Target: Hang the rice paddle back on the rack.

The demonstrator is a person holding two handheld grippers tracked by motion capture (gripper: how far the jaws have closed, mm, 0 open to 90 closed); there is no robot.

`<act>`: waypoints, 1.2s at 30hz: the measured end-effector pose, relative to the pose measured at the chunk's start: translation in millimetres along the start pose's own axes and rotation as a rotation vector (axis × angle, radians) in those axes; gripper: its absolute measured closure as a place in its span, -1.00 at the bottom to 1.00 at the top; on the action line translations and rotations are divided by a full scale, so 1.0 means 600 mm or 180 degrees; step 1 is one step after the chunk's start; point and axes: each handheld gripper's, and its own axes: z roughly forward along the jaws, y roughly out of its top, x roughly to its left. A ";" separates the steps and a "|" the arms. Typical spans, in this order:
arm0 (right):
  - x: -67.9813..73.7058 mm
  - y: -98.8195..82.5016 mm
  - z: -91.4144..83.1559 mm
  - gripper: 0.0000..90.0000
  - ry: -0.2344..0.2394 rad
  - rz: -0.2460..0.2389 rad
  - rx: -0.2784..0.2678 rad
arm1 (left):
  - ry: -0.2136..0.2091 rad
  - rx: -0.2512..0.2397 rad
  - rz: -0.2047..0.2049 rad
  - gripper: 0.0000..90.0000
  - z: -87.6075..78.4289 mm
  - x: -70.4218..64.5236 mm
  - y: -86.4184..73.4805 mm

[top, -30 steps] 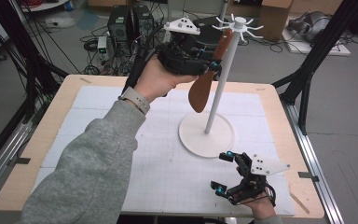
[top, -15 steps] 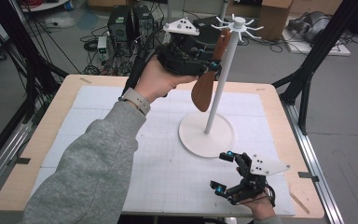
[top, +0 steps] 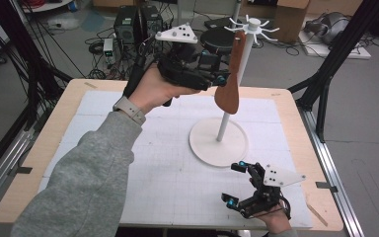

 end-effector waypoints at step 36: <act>0.009 0.005 0.004 -0.97 0.0019 -0.0028 0.0041 | 0.0171 0.0070 0.0152 -0.96 -0.151 0.005 -0.134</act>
